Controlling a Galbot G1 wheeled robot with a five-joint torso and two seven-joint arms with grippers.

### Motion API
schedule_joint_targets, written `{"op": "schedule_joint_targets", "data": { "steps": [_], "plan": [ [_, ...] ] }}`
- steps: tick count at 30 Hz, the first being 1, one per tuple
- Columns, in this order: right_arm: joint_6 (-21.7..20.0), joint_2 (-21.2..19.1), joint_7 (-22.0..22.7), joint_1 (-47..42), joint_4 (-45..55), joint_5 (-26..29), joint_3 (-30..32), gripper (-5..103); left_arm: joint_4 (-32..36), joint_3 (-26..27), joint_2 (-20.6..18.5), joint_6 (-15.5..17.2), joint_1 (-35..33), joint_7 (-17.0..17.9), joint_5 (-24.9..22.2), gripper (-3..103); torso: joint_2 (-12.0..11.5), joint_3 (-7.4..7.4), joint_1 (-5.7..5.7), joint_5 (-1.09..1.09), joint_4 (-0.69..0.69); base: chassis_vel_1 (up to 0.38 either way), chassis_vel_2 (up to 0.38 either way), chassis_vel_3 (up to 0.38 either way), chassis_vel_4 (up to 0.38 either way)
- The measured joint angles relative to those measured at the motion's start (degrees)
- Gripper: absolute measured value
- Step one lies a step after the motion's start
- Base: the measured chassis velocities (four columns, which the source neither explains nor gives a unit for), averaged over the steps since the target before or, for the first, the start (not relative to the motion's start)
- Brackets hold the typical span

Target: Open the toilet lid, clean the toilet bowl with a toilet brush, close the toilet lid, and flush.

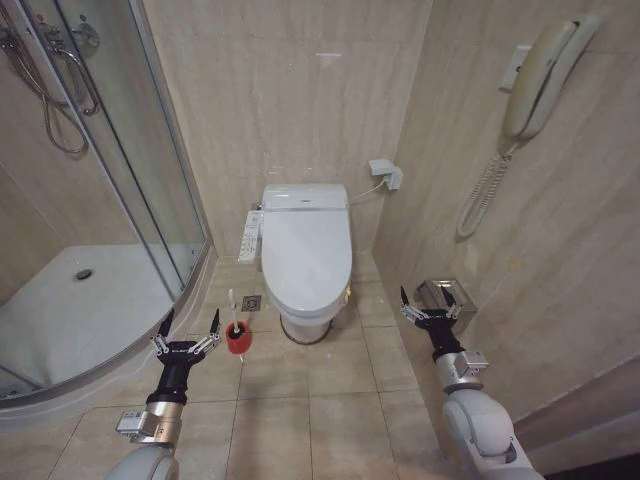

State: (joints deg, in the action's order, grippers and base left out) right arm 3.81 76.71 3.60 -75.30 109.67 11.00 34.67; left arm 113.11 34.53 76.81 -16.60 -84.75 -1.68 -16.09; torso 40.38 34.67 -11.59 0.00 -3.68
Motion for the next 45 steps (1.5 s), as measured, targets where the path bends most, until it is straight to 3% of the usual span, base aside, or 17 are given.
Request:
{"op": "schedule_joint_targets", "data": {
  "steps": [45],
  "plan": [
    [0.0,0.0,0.0,0.0,0.0,0.0,0.0,100,0.0,0.0,0.0,0.0,0.0,0.0,0.0,100,0.0,0.02,-0.04,0.00,0.01,0.000,0.000,0.000,0.000]
  ]
}}
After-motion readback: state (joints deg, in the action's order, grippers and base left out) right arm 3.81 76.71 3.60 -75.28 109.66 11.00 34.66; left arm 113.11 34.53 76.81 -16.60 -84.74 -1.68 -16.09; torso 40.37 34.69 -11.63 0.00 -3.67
